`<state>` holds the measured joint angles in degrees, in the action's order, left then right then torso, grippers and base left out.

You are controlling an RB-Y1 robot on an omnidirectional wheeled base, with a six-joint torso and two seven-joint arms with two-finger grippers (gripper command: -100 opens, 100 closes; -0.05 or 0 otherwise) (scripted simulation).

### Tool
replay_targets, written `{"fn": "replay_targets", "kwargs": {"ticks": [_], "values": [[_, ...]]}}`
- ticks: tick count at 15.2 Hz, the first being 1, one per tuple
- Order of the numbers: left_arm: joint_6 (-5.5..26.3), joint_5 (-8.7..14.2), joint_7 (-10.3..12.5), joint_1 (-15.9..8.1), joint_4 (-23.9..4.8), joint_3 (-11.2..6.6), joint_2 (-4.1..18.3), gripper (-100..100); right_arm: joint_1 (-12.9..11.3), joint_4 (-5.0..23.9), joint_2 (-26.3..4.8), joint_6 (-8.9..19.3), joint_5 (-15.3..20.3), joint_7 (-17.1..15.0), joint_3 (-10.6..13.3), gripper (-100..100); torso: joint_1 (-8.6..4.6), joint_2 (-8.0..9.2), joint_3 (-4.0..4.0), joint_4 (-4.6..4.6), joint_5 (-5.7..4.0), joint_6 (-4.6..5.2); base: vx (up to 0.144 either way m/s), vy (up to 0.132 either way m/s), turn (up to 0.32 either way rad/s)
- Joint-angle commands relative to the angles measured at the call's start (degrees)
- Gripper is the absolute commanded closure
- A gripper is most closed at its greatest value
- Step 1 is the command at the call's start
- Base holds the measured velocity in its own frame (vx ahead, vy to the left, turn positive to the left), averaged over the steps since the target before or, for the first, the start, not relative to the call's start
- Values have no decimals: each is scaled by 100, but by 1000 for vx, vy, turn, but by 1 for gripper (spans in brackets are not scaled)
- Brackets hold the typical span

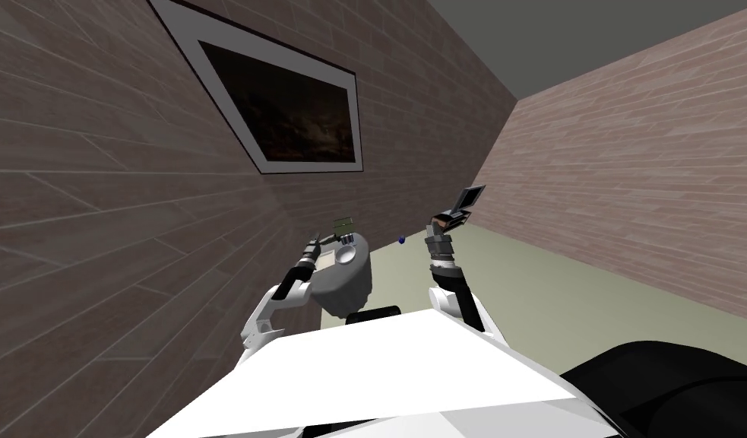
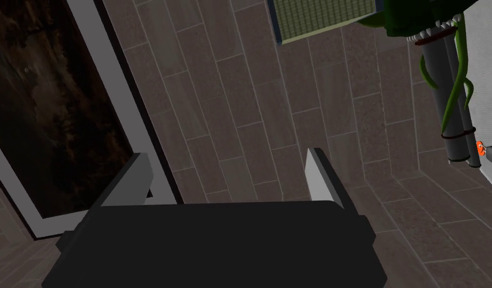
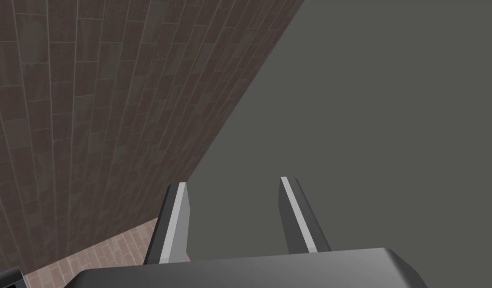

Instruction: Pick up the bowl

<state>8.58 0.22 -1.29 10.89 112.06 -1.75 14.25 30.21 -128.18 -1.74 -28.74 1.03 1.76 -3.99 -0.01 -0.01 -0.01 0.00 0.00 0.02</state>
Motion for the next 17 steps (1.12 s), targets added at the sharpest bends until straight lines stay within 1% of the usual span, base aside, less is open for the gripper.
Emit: {"fn": "replay_targets", "kwargs": {"ticks": [1, 2, 3, 4, 5, 6, 8, 9, 11, 12, 14, 15, 16, 17], "values": [[286, 23, -49, -75, -150, -11, 17, -100, 0, 0, 0, 0, 0, 0, 0, 0, 0, 0, 0, 0, 0, 0, -1, -5, -113], [302, 23, -49, -75, -150, -11, 17, -100, 0, 0, 0, 0, 0, 0, 0, 0, 0, 1, 0, 0, 0, -1, -1, -1, -38], [517, 67, -110, -211, -357, -36, 64, -100, 0, 0, 0, 0, 0, 0, 0, 0, 0, 1, 0, 0, 0, -2, -2, -5, -78], [633, 67, -110, -211, -357, -36, 64, -100, 0, 0, 0, 0, 0, 0, 0, 0, 0, 0, 0, 0, 0, 0, -3, -5, -105], [636, 67, -110, -211, -357, -36, 64, -100, 0, 0, 0, 0, 0, 0, 0, 0, 0, 0, 0, 0, 1, 0, -2, -3, -47], [807, 112, -171, -349, -565, -60, 107, -100, 0, 0, 0, 0, 0, 0, 0, 0, 0, 1, 0, 0, 0, -2, -2, -5, -81], [974, 112, -171, -349, -565, -60, 107, -100, 0, 0, 0, 0, 0, 0, 0, 0, -1, 0, 0, 0, 0, 0, -2, -5, -75], [1119, 157, -232, -487, -774, -85, 149, -100, 0, 0, 0, 0, 0, 0, 0, 0, -1, 1, 0, 0, 0, -2, -2, -6, -103], [1313, 157, -232, -487, -774, -85, 149, -100, 0, 0, 0, 0, 0, 0, 0, 0, -2, 0, 0, 0, 0, 0, -2, -4, -77], [1467, 201, -293, -625, -984, -109, 189, -100, 0, 0, 0, 0, 0, 0, 0, 0, -1, 0, 0, 0, 0, -2, -2, -6, -96], [1652, 201, -293, -625, -984, -109, 189, -100, 0, 0, 0, 0, 0, 0, 0, 0, -2, 0, 0, 0, 0, -1, -2, -5, -73], [1826, 246, -354, -763, -1192, -134, 226, -100, 0, 0, 0, 0, 0, 0, 0, 0, -1, 1, 0, 0, 0, -2, -2, -6, -88], [1945, 246, -354, -763, -1192, -134, 226, -100, 0, 0, 0, 0, 0, 0, 0, 0, -1, 1, 0, 0, 0, -1, -2, -5, -99], [1989, 246, -354, -763, -1192, -134, 226, -100, 0, 0, 0, 0, 0, 0, 0, 0, -1, 1, 0, 0, 0, -1, -2, -2, -41]]}}
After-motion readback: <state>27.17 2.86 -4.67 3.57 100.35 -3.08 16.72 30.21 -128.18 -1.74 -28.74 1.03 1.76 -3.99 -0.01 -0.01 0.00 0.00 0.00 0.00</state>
